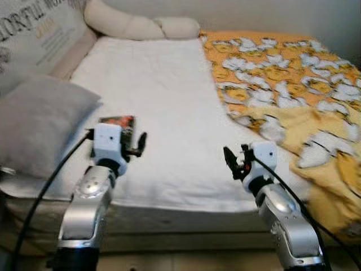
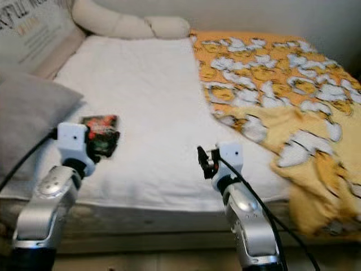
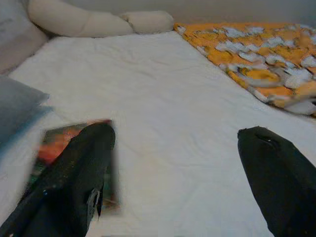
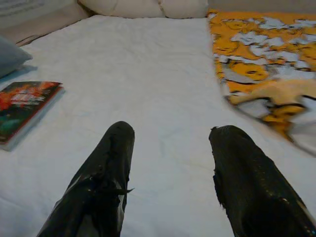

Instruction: Clean up the room

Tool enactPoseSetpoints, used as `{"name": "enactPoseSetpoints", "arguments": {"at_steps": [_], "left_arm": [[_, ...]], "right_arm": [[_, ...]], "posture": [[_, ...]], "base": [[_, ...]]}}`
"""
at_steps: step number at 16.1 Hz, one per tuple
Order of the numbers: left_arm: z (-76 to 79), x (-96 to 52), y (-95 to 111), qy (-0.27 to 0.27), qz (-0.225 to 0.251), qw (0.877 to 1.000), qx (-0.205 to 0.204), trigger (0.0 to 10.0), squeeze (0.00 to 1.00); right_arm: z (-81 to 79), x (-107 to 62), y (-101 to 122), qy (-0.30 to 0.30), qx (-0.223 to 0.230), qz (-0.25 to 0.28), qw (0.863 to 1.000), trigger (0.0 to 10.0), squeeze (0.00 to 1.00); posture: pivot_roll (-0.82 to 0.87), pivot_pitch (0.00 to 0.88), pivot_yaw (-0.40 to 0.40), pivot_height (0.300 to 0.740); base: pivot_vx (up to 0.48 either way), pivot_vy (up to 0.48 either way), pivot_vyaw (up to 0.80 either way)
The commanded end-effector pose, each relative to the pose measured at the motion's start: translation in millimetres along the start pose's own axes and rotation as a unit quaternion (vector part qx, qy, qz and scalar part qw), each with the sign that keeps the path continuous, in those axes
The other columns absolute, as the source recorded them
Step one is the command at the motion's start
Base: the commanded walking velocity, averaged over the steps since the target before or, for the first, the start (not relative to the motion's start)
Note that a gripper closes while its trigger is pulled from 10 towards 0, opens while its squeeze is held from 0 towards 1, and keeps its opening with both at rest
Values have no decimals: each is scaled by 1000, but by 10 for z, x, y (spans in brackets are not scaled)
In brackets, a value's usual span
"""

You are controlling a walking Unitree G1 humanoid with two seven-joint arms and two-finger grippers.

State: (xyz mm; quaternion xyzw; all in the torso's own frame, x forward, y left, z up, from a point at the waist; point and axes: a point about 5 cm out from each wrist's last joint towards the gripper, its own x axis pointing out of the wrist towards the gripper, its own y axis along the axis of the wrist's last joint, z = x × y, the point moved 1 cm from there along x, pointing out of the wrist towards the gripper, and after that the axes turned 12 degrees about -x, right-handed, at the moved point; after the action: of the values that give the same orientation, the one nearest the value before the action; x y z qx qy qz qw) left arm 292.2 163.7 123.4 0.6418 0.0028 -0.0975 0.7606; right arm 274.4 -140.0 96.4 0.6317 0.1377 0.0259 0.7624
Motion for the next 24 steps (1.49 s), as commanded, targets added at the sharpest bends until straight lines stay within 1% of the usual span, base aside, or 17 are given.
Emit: {"name": "enactPoseSetpoints", "arguments": {"at_steps": [1, 2, 6, 10, 13, 17, 23, 24], "left_arm": [[98, 6, -16, -13, -4, 1000, -1, 10000, 490], [98, 5, -18, -13, -5, 1000, -1, 10000, 494], [97, 0, -30, -13, -8, 1000, -1, 10000, 490], [80, -10, -35, -7, -9, 1000, -1, 10000, 490], [61, -36, -27, 4, -4, 1000, -11, 10000, 427], [43, -54, 14, 4, 12, 1000, -11, 10000, 443], [44, -47, 14, 2, 10, 1000, -15, 10000, 459], [45, -46, 12, 1, 9, 1000, -16, 10000, 463]], "right_arm": [[108, -25, -46, -23, -9, -11, 1000, 10000, 0], [116, -23, -51, -25, -12, -14, 1000, 10000, 0], [146, -10, -53, -33, -12, -16, 999, 10000, 0], [144, -2, -52, -27, -15, -15, 999, 10000, 0], [118, -1, -46, -21, -13, -13, 1000, 10000, 0], [82, 9, -31, -11, -16, -9, 1000, 10000, 0], [55, 31, -16, -1, -19, -5, 1000, 10000, 0], [53, 42, -27, 1, -9, -10, 1000, 10000, 0]], "posture": [[-29, 0, 9, 740], [-29, 0, 9, 740], [-30, 0, 8, 740], [-28, 0, 4, 740], [-25, 0, 0, 740], [-23, 0, 0, 740], [-21, 0, 1, 740], [-20, 0, 0, 740]], "base": [[0, -458, 0], [0, -461, 0], [0, -460, 800], [0, -457, 0], [0, 0, 0], [0, 0, 0], [293, 0, 0], [345, 0, -519]]}}
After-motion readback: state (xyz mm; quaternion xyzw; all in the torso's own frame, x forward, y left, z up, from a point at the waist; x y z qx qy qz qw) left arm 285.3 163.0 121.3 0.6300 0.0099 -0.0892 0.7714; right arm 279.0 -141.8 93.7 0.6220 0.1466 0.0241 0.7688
